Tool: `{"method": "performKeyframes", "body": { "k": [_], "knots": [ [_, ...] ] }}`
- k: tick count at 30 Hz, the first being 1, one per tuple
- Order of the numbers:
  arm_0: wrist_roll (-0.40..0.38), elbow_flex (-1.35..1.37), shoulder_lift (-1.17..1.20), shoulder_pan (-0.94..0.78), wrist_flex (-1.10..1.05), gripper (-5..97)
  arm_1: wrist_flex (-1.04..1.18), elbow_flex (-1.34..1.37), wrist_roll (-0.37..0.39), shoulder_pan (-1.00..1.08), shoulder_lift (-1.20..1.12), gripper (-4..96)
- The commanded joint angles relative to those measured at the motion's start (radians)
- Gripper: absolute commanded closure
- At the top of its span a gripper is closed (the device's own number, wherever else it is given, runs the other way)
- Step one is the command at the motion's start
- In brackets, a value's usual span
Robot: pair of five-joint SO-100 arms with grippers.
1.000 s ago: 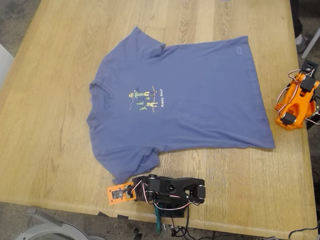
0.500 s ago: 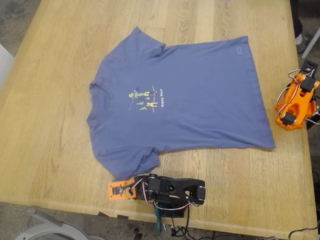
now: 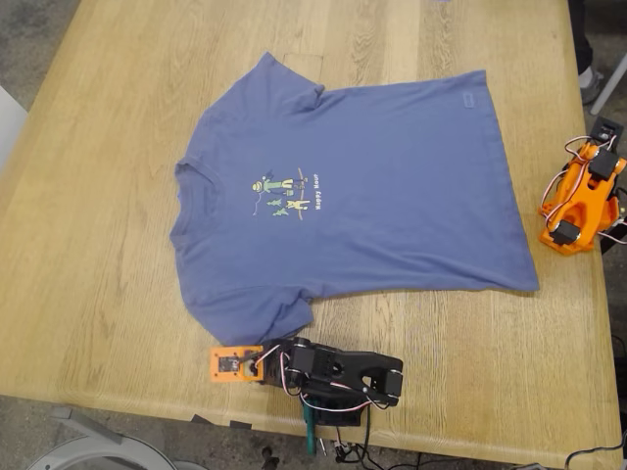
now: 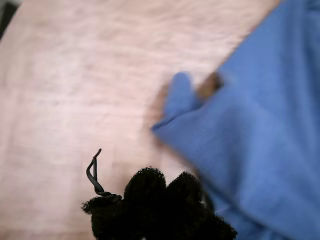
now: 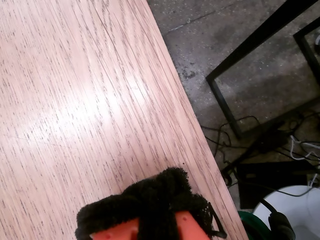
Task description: Fold a T-shirt
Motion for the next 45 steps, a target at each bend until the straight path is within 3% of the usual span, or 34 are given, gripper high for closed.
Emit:
{"method": "performKeyframes", "body": {
  "k": [1,5,9,14,20,24,29,33,39,45],
  "knots": [
    [0.021,-0.017,0.11,0.075,-0.15,84,0.005,0.067,-0.003,0.041,-0.003,86.8],
    [0.025,-0.021,0.11,0.109,-0.333,80,0.005,0.067,0.0,0.046,-0.003,86.1],
    [0.028,-0.041,0.11,0.106,-0.336,80,0.005,0.067,0.0,0.052,-0.003,76.9],
    [0.018,-0.023,0.11,0.127,-0.351,80,0.005,0.067,0.002,0.003,-0.003,74.9],
    [0.018,-0.038,0.11,0.195,-0.368,74,-0.092,-0.029,0.006,-0.034,-0.002,64.5],
    [0.086,-0.087,0.11,0.206,-0.334,67,-0.138,-0.187,0.049,-0.058,-0.002,61.1],
    [0.057,-0.179,0.109,0.241,-0.249,53,-0.067,-0.42,0.167,-0.135,-0.002,57.5],
    [0.048,-0.253,0.107,0.241,-0.206,47,-0.044,-0.575,0.198,-0.158,-0.002,54.1],
    [0.058,-0.431,0.067,0.253,-0.04,43,0.072,-0.847,0.198,-0.342,-0.003,52.9],
    [0.101,-0.729,-0.175,0.279,0.091,42,0.318,-1.123,0.178,-0.571,-0.031,52.7]
  ]
}}
